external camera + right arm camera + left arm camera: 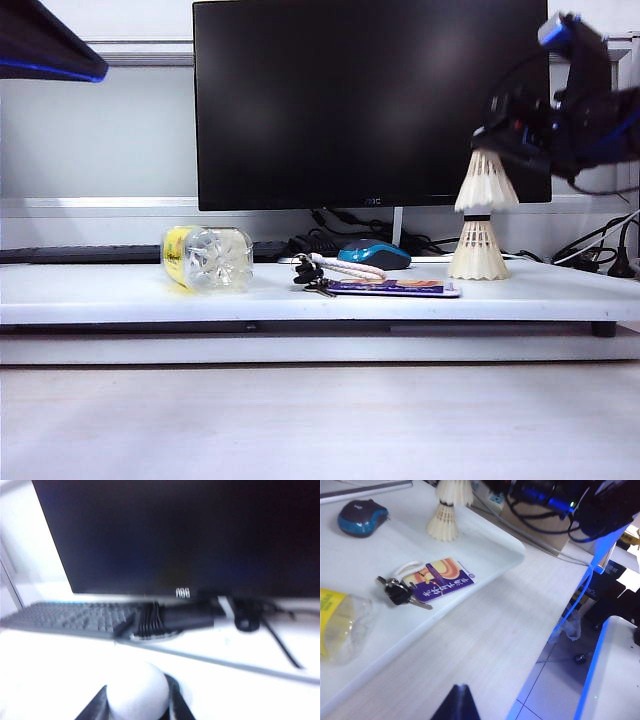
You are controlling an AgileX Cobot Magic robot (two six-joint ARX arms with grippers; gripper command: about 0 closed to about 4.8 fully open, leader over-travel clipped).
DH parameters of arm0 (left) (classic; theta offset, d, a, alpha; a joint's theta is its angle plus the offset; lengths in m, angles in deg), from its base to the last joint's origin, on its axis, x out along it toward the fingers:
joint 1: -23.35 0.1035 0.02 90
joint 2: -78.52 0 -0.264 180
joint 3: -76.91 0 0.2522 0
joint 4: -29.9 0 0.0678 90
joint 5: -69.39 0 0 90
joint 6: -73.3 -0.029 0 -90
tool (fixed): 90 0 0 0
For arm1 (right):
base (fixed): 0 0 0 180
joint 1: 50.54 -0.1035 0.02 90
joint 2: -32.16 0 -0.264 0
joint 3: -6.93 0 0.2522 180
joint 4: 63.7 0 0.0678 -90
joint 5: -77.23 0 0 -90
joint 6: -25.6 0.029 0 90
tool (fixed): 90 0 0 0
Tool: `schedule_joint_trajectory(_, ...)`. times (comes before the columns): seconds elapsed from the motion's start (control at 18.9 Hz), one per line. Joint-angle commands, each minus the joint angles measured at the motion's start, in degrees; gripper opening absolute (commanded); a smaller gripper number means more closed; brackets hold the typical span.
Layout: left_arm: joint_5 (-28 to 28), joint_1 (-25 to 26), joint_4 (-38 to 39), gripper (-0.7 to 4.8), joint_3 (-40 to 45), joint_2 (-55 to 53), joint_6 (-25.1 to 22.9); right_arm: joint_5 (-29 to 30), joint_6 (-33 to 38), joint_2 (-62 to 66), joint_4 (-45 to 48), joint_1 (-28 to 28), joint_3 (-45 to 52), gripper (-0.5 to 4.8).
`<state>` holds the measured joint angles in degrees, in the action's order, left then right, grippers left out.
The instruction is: Stack the badminton balls on the table vertically.
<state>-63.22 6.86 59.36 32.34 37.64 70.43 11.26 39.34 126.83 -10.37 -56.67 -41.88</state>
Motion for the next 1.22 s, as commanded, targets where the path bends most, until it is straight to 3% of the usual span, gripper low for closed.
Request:
schedule_joint_trajectory(0.05, 0.00, -0.04, -0.57, -0.06, -0.11, 0.09, -0.02, -0.13, 0.15, 1.84, 2.67, -0.02, -0.31, 1.42)
schedule_joint_trajectory(1.22, -0.04, -0.04, -1.22, -0.06, -0.11, 0.11, 0.15, 0.28, -1.64, 4.94, 2.43, -0.72, -0.44, 1.39)
